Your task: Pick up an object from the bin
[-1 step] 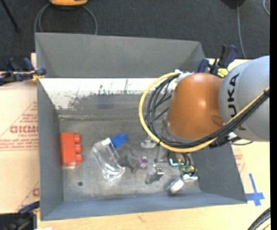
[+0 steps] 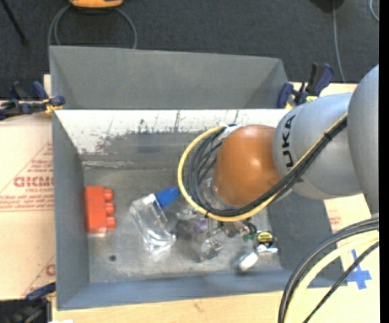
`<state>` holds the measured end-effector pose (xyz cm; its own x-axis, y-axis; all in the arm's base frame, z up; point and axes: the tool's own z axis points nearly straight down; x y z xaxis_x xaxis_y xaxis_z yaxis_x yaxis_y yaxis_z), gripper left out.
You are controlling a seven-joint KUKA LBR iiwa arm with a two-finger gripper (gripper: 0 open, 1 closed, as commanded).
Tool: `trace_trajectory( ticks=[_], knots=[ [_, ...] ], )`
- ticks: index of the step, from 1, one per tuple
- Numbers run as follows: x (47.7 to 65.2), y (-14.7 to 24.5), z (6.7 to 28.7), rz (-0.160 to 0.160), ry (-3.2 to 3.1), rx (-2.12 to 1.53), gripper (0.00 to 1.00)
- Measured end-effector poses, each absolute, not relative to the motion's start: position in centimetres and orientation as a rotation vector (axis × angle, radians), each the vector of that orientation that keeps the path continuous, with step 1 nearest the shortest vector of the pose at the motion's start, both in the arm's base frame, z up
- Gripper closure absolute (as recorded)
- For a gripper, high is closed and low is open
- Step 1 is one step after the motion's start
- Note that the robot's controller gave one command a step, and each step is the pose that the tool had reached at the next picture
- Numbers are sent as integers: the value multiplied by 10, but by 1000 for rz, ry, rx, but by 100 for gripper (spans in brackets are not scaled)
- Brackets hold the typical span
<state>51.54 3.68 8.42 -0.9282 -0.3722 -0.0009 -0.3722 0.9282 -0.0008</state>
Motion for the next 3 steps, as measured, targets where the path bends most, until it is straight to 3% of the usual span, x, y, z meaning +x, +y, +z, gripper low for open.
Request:
trace_trajectory(
  ticks=[1, 2, 3],
  knots=[
    [516, 37, 85, 0, 3083, -590, 100],
    [514, 38, 192, -3, 3077, -578, 100],
    [532, 45, 356, -3, 3077, -559, 100]
  ],
)
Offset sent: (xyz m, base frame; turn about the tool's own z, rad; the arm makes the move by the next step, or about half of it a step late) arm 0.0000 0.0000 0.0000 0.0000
